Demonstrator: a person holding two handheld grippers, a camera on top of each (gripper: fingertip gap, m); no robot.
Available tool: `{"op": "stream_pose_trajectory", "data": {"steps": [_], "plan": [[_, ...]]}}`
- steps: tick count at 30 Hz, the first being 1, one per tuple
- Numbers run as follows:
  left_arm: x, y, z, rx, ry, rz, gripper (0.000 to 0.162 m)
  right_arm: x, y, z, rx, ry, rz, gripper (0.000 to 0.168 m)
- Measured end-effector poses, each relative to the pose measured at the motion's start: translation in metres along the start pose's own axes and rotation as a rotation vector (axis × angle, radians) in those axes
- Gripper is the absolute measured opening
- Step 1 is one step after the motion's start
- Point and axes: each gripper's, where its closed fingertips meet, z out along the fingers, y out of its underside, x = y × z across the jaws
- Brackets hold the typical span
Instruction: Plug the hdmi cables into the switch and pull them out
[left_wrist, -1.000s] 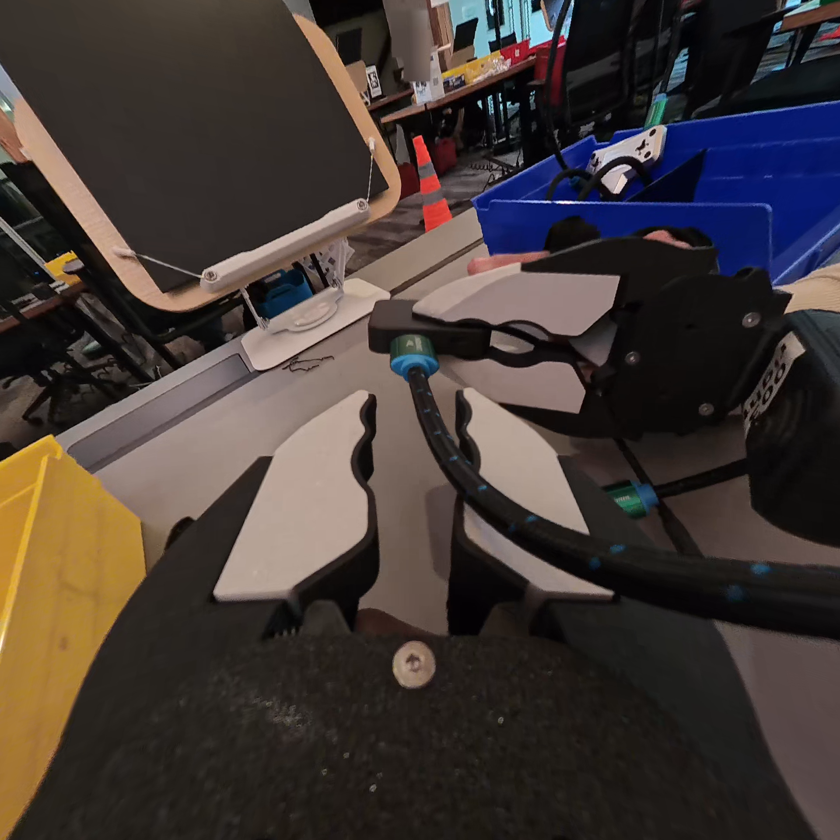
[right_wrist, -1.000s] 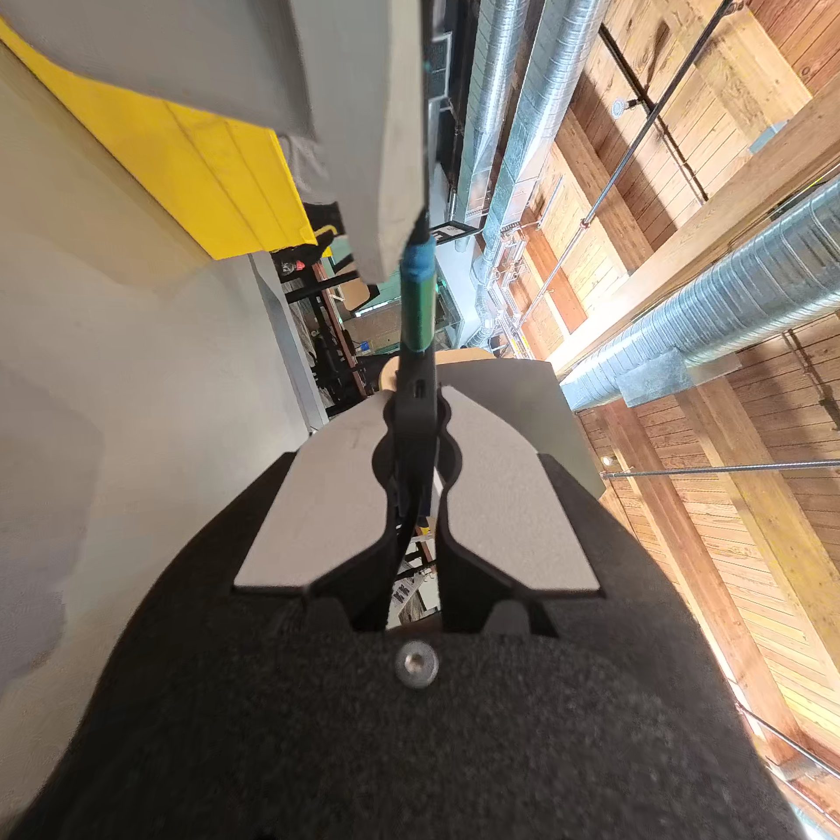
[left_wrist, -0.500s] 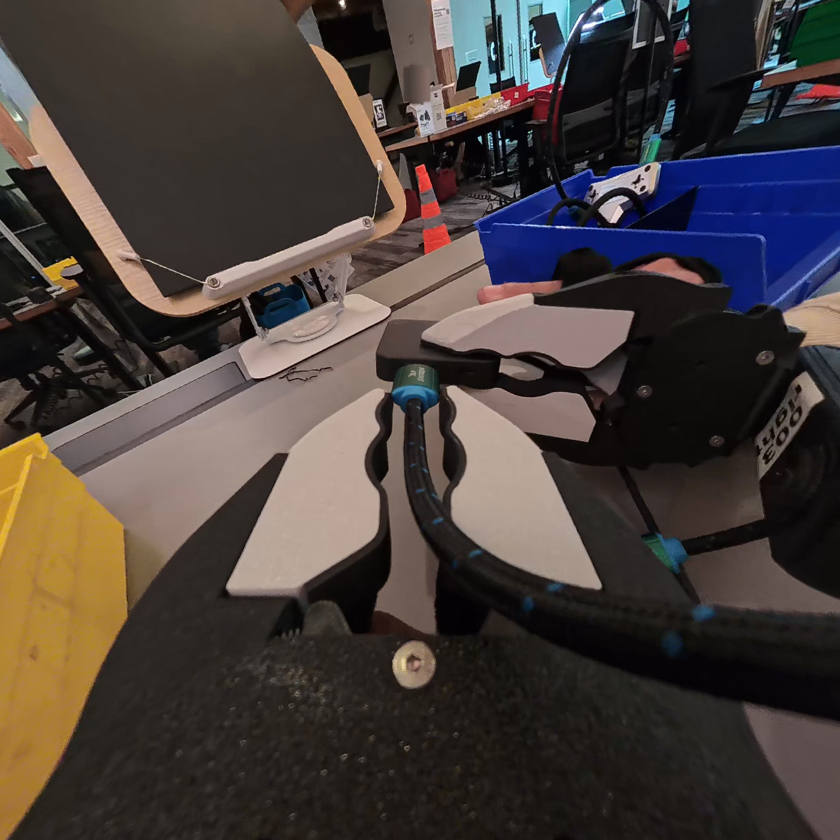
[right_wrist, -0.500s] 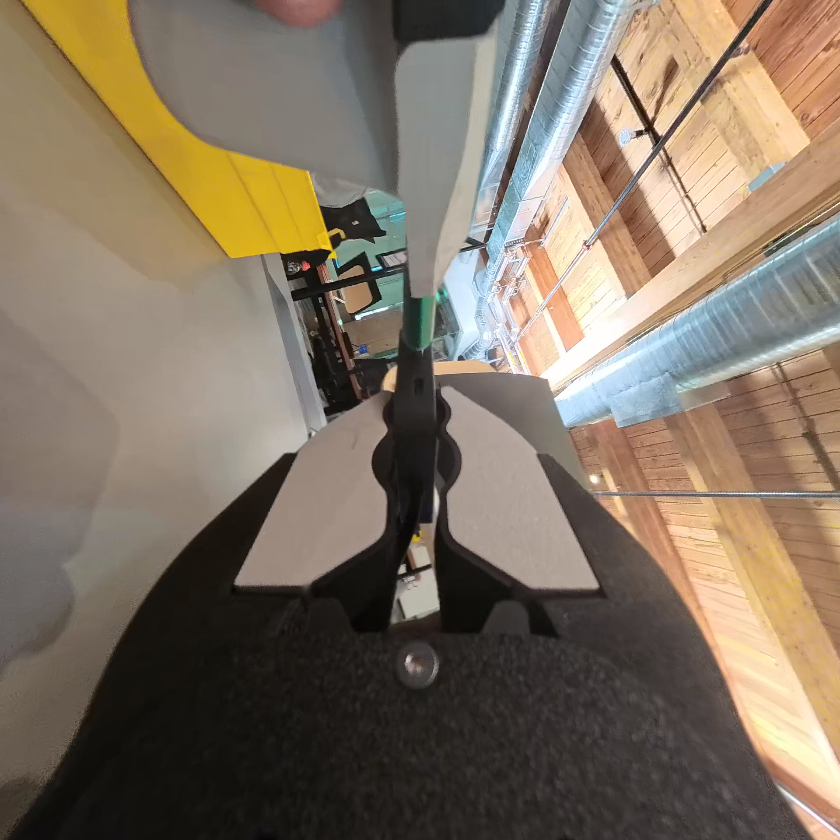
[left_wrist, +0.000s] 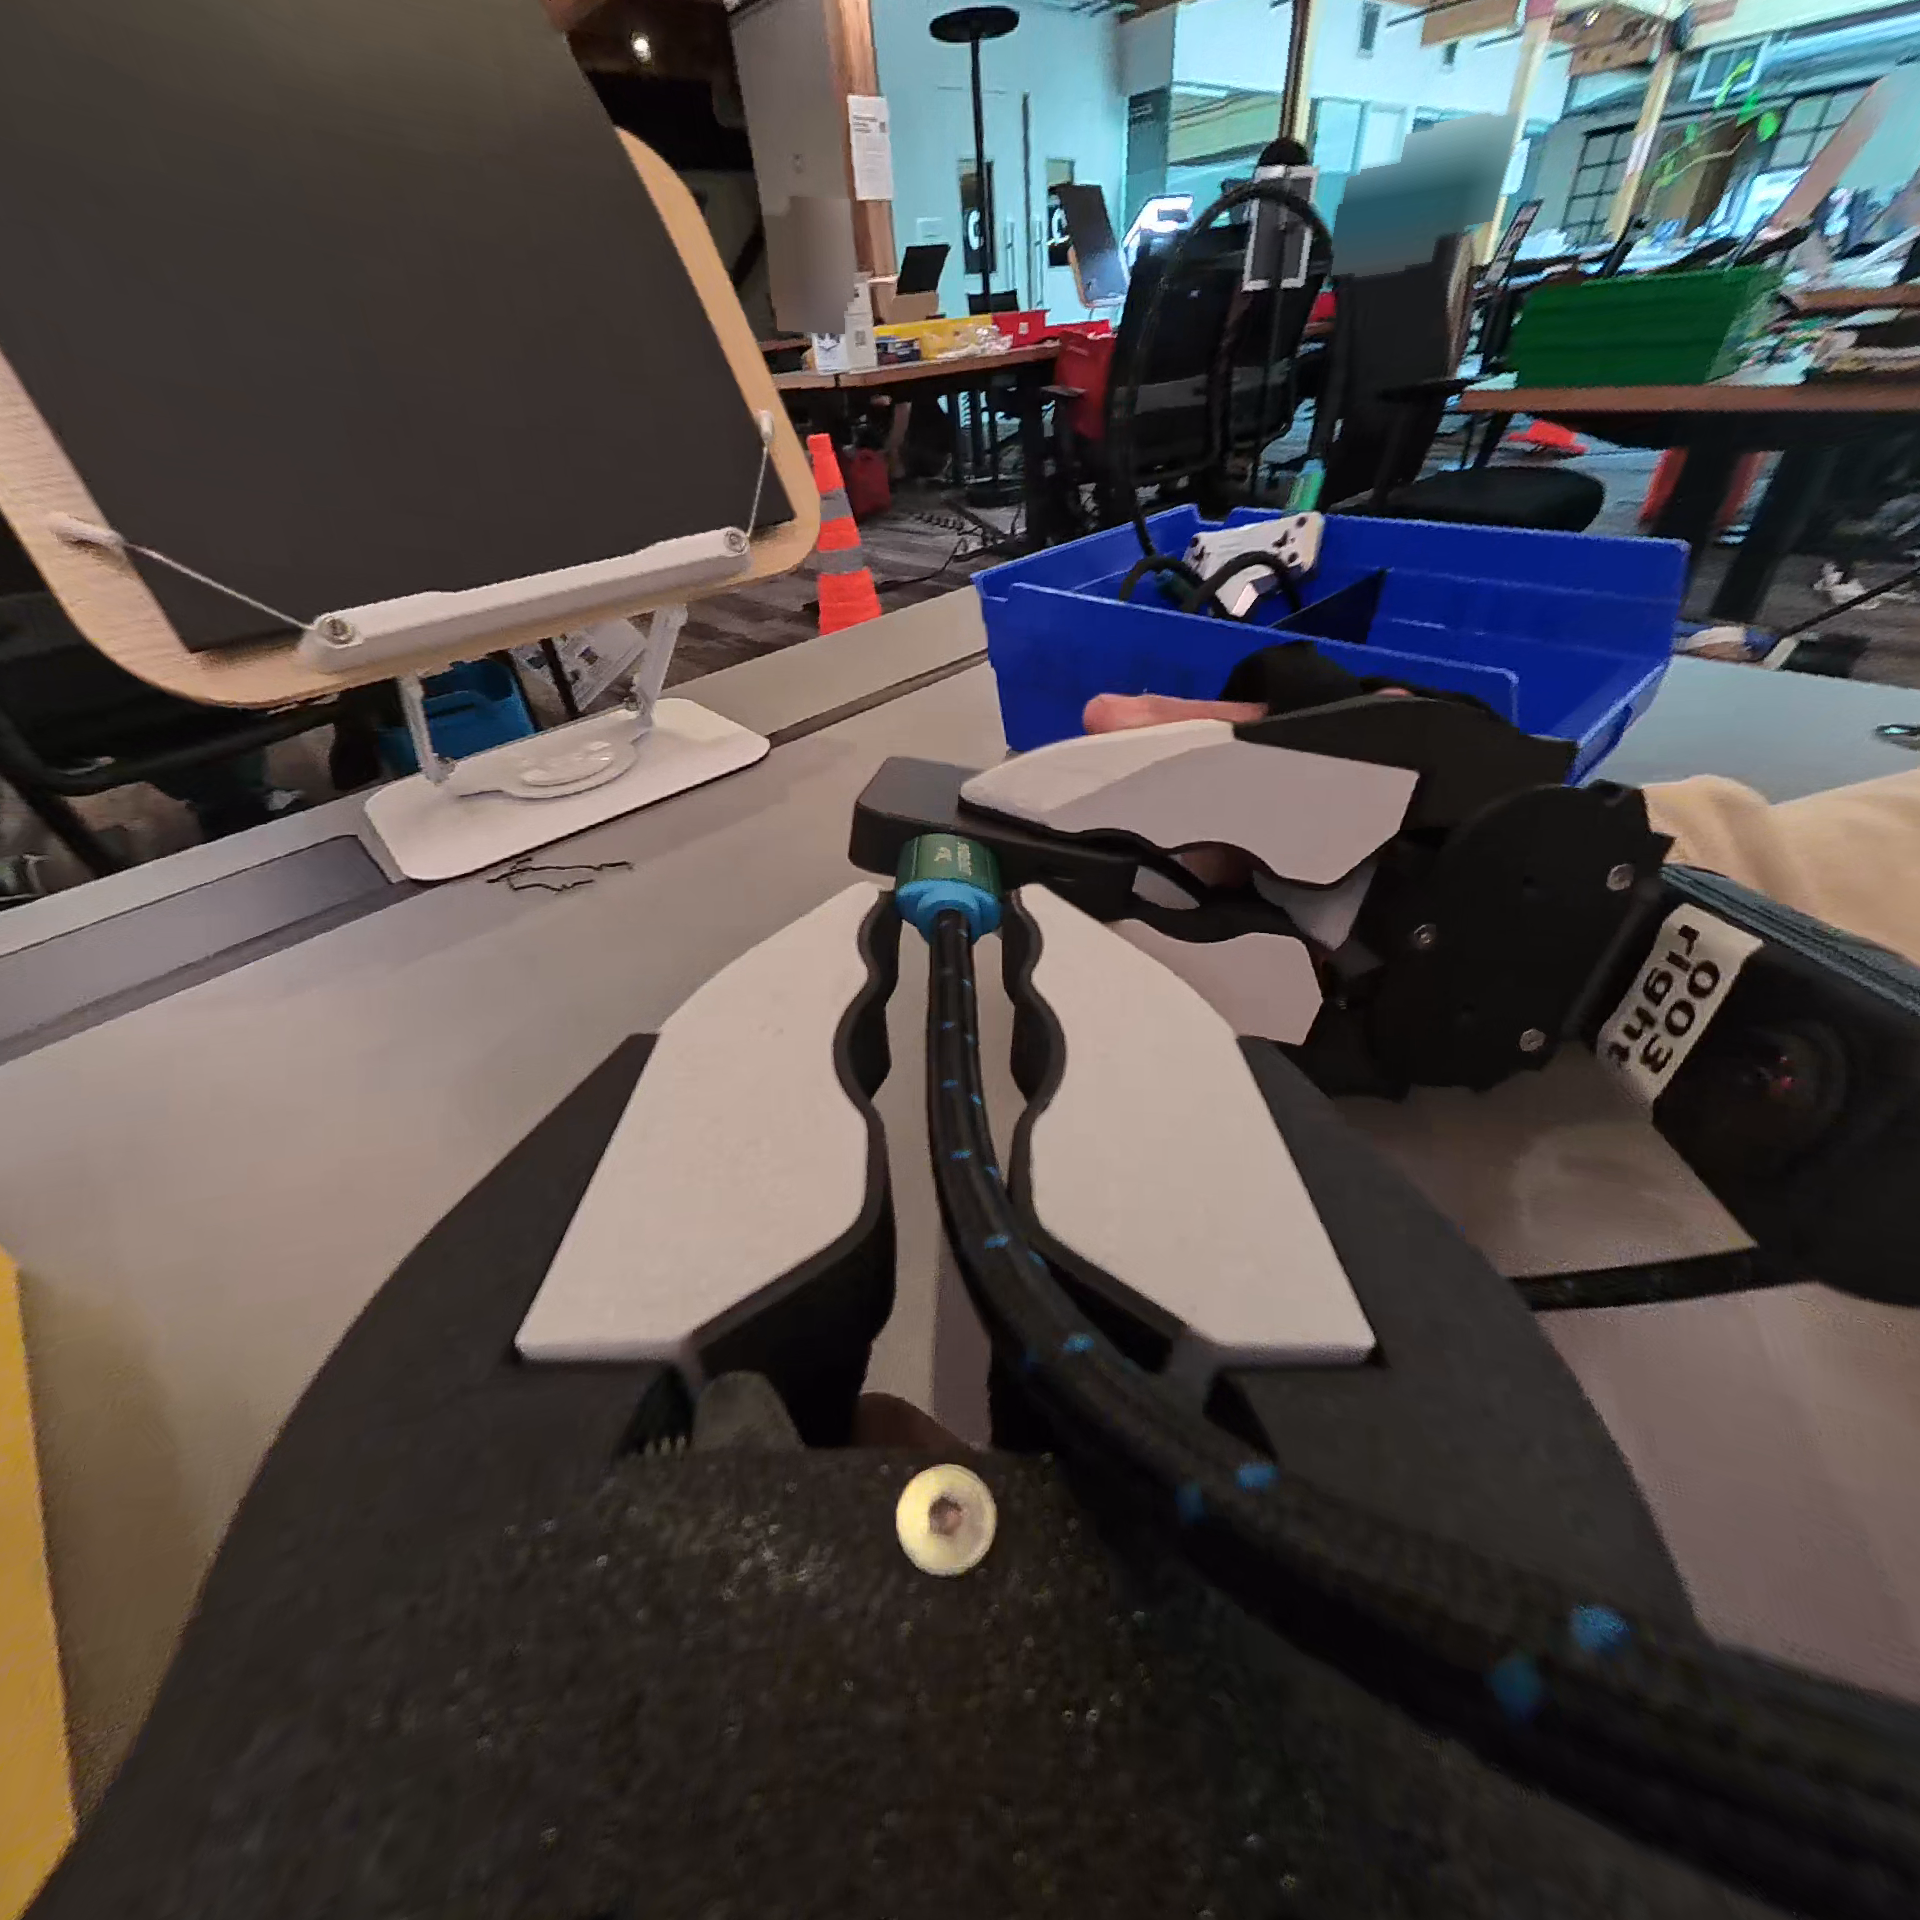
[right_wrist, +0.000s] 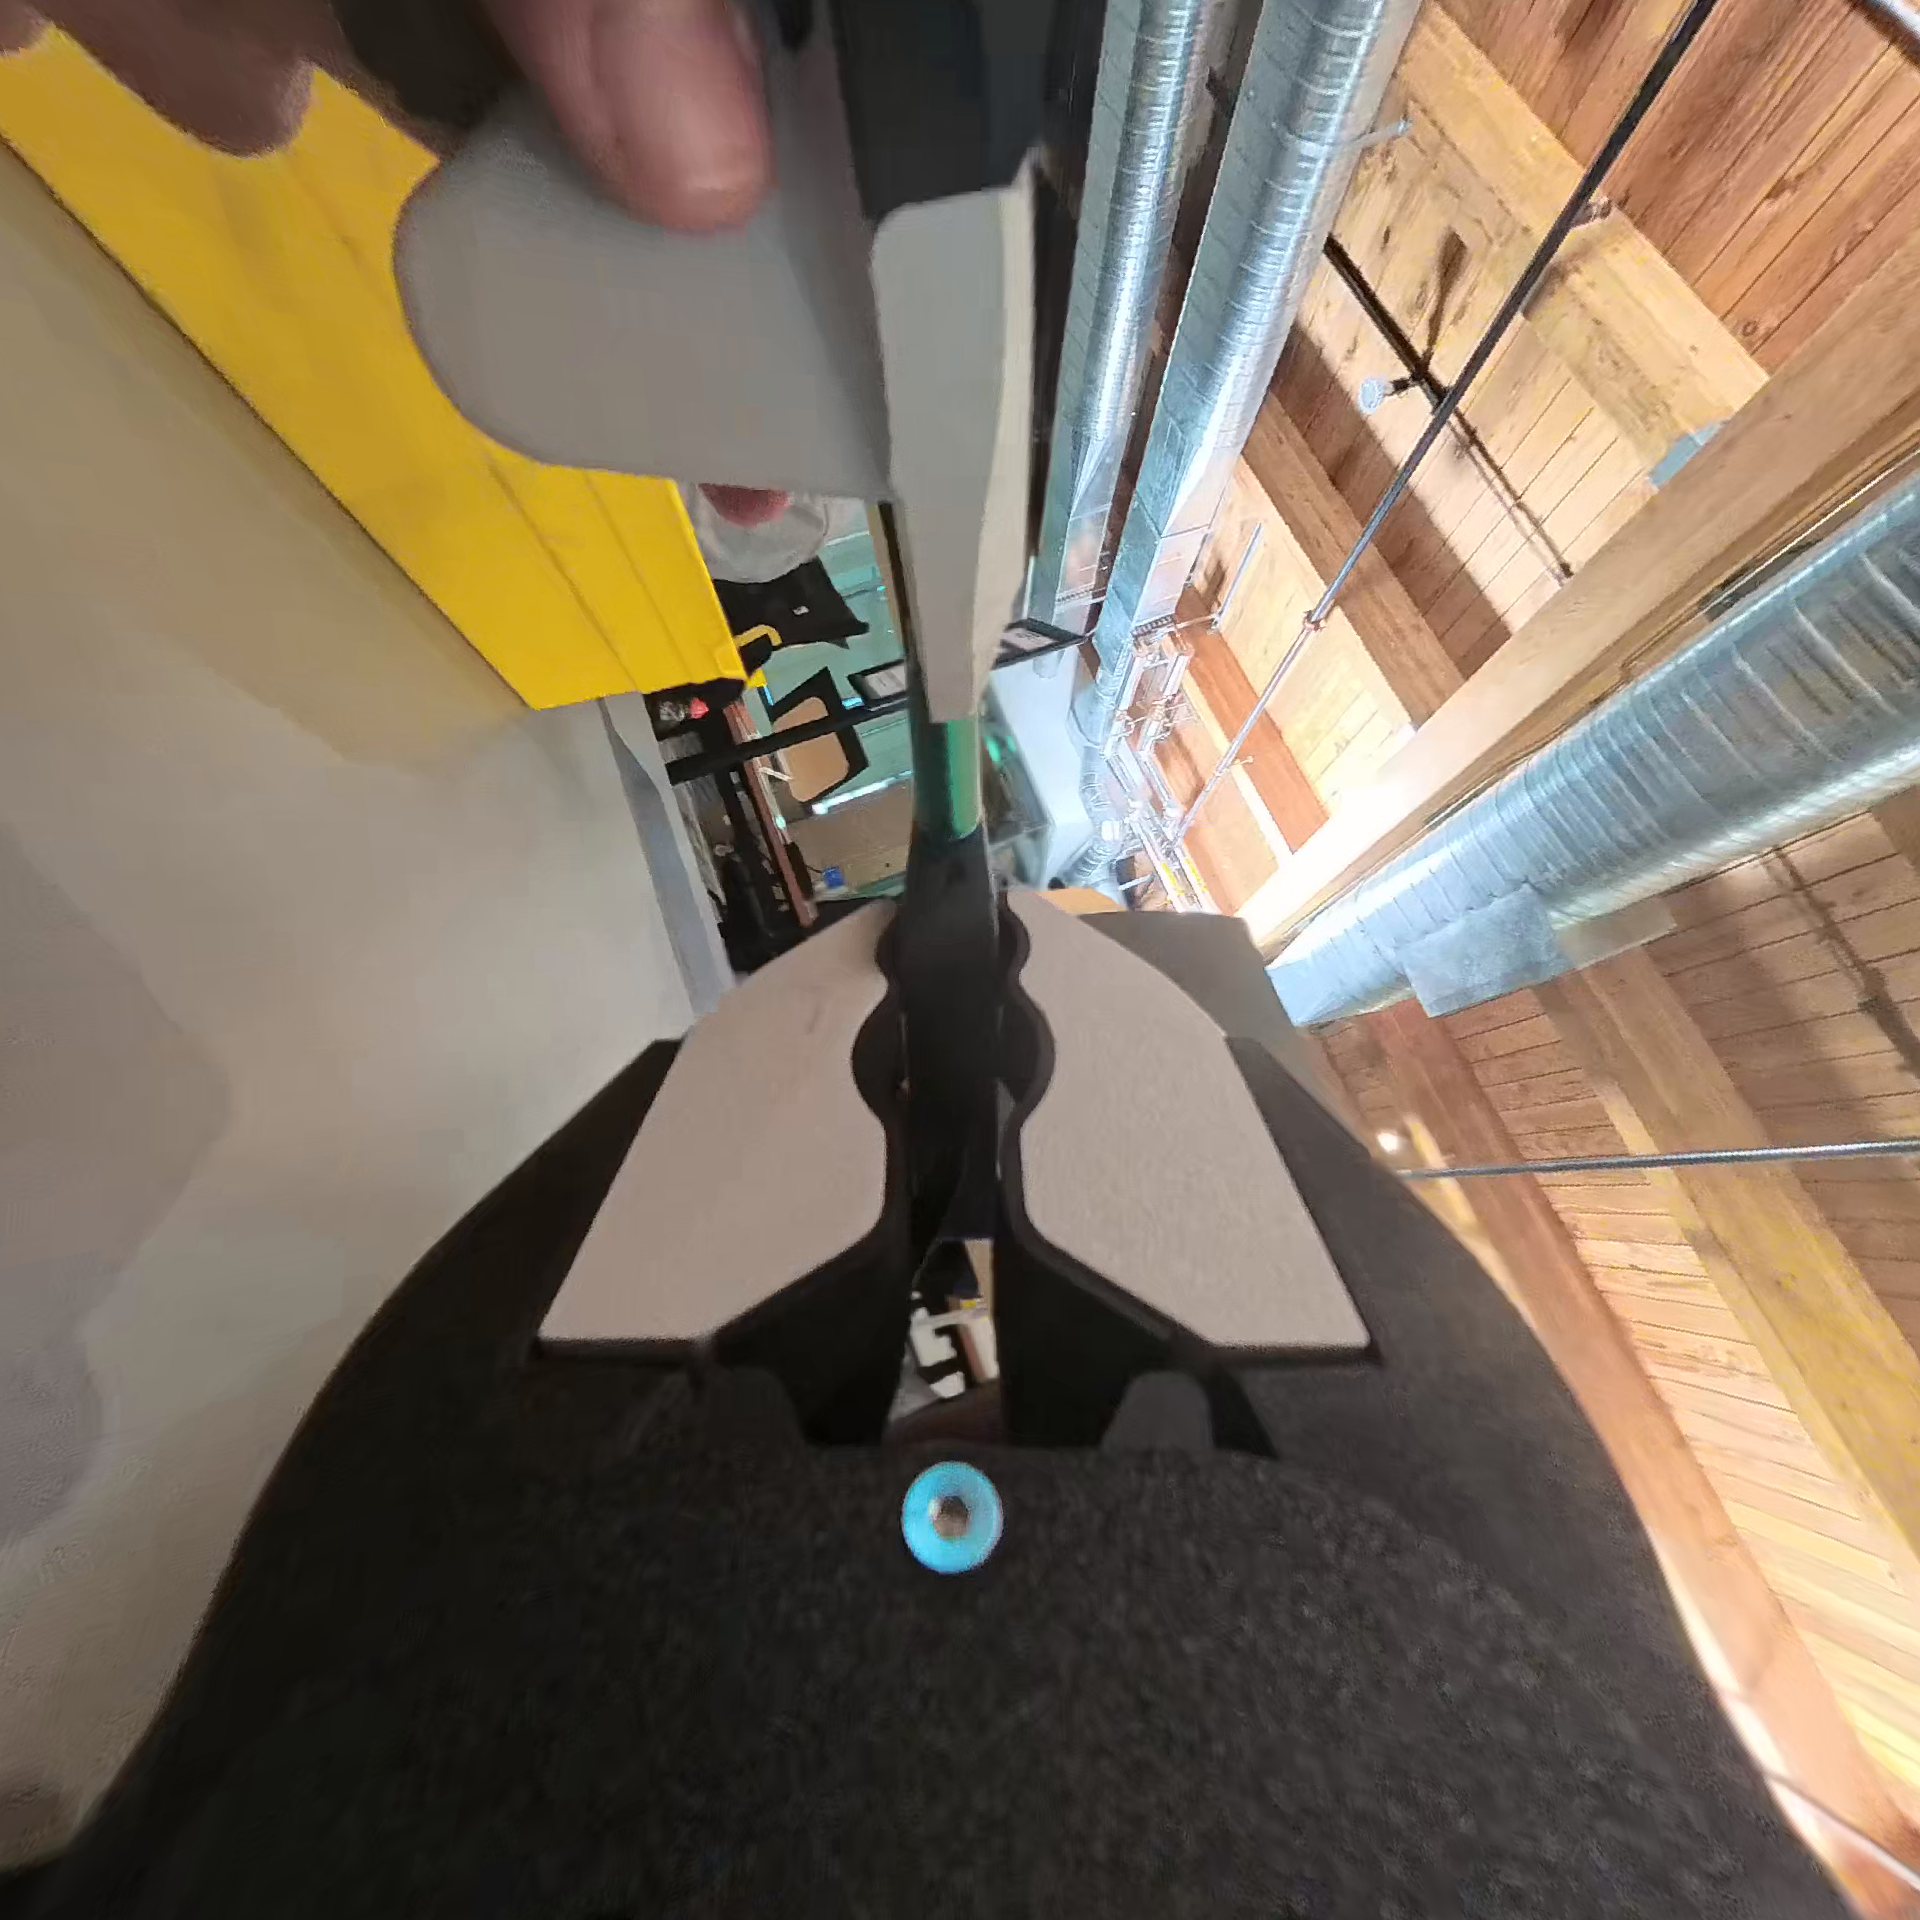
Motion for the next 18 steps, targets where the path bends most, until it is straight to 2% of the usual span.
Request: {"op": "stream_pose_trajectory", "data": {"steps": [5, 9, 13, 18], "plan": [[-0.005, 0.0, 0.0, -0.015, -0.025, 0.01, 0.019, -0.005, 0.003, 0.005, -0.033, -0.052, 0.098, 0.013], [-0.01, 0.006, 0.001, -0.064, -0.06, 0.045, 0.019, -0.011, 0.012, 0.011, -0.072, -0.09, -0.013, 0.014], [-0.01, 0.014, 0.004, -0.106, -0.095, 0.08, 0.019, -0.023, 0.032, 0.013, -0.185, -0.142, -0.012, 0.018], [-0.007, 0.018, 0.005, -0.091, -0.079, 0.061, 0.019, -0.025, 0.036, 0.012, -0.196, -0.165, 0.003, 0.013]]}}
